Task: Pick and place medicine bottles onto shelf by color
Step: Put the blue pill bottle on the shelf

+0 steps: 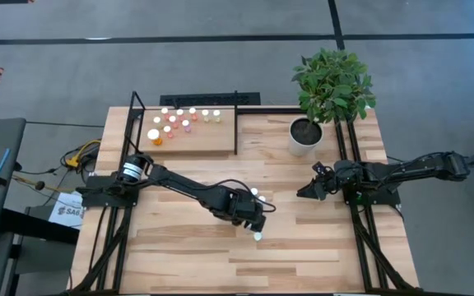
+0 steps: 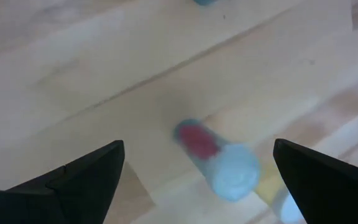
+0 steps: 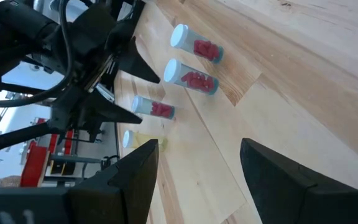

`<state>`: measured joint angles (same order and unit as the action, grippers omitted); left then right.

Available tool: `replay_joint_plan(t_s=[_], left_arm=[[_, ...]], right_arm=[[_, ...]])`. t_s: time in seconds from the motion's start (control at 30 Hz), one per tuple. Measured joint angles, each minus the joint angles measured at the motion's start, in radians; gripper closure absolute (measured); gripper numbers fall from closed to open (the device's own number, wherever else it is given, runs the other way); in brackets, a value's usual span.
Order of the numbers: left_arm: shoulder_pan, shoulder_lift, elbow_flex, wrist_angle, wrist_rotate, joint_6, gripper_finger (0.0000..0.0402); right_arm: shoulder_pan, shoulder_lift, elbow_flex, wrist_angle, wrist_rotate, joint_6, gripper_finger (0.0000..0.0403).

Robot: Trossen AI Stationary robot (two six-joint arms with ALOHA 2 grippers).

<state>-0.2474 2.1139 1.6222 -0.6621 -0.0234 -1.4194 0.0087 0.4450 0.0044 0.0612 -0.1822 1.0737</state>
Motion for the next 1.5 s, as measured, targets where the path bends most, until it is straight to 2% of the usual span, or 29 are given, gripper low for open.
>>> replay_joint_plan(t_s=[0.23, 0.37, 1.0, 1.5], left_arm=[[0.001, 0.0, 0.0, -0.004, -0.015, -0.033, 0.0004], [0.001, 0.0, 0.0, -0.004, -0.014, -0.051, 0.0018], [0.0, 0.0, 0.0, -0.024, 0.01, -0.052, 0.019], [0.0, -0.001, 0.0, -0.067, 0.01, -0.051, 0.0289]], right_arm=[[0.0, 0.0, 0.0, 0.0, 0.0, 0.0, 0.0153], [0.0, 0.0, 0.0, 0.0, 0.0, 0.0, 0.0153], [0.0, 0.0, 0.0, -0.001, 0.0, 0.0, 0.0153], [0.0, 0.0, 0.0, -0.001, 0.0, 0.0, 0.0153]])
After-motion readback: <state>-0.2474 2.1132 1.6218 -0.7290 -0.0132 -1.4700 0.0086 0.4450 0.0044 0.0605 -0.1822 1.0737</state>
